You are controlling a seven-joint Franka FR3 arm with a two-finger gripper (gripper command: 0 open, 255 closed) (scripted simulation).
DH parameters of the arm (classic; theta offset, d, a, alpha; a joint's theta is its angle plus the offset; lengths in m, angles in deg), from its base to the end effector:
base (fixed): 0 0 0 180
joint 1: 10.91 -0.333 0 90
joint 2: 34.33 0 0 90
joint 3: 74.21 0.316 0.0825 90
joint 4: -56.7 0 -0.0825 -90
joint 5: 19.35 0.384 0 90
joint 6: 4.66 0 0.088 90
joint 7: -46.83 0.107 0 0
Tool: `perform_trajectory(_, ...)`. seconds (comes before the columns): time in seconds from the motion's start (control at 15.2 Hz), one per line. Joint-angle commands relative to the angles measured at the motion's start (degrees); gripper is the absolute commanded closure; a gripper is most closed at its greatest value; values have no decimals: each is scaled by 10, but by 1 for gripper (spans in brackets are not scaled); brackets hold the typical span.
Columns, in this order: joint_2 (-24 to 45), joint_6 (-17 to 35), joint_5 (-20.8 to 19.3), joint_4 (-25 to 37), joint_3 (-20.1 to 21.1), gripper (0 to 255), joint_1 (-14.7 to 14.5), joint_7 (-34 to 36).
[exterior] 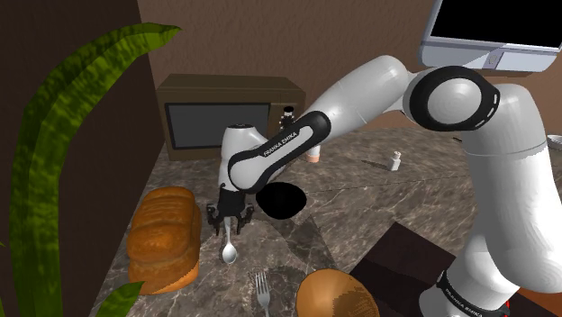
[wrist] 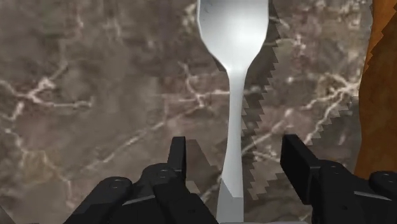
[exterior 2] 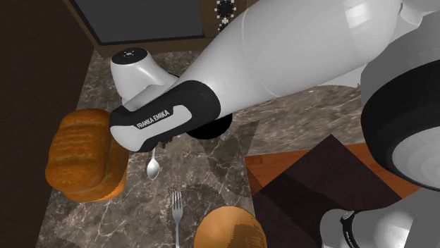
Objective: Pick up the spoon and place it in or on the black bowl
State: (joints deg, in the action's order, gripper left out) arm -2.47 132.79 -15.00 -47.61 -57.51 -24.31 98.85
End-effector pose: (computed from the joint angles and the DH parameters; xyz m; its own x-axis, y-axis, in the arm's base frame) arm 0.5731 0.3164 0.2466 0.8817 -0.4499 -0.1419 -0.4684 -0.8707 -0.1501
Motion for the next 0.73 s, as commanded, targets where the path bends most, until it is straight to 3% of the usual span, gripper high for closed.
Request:
perform_trajectory(0.0,0,0,0,0,0,255,0,0)
perform_trajectory(0.66,-10,-11,2,1,1,255,1,1)
